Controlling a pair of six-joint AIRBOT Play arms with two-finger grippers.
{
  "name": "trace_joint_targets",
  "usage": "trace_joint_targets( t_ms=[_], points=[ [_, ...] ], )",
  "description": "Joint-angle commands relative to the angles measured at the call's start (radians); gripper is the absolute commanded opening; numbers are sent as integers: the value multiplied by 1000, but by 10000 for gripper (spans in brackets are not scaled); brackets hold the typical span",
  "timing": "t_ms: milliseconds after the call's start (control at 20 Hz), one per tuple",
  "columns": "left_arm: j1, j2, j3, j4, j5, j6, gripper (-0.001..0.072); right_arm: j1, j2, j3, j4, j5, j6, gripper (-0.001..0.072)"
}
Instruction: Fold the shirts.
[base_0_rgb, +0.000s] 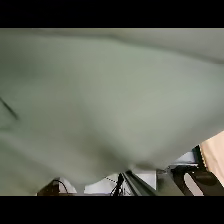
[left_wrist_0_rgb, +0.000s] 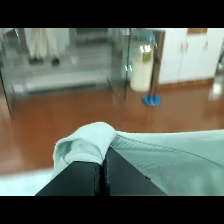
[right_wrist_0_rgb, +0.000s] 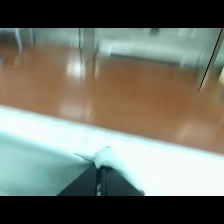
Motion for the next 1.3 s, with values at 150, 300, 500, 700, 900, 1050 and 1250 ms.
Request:
trace_joint_targets(
  t_ms=[150,300,500,700,900,1050,1250],
  points=[
    [-42,-42,-516,-90,51,30,24,1,-4,-455,63,-84,-36,19],
    [-104,-172,-749,-94,300,98,24,0,-104,-637,27,-271,-59,19],
    [-235,-484,-744,-94,589,98,24,0,-423,-634,-22,-464,-55,20],
    [-327,-777,-587,-95,747,96,24,0,-792,-446,106,-522,-27,20],
    [-327,-959,-429,-171,682,93,25,0,-1088,-179,254,-534,24,20],
    [-317,-988,-369,-220,568,94,480,-16,-1198,-72,320,-458,78,405],
    [-195,-986,-242,-130,183,110,704,-121,-1156,-55,306,-191,44,612]
  ],
)
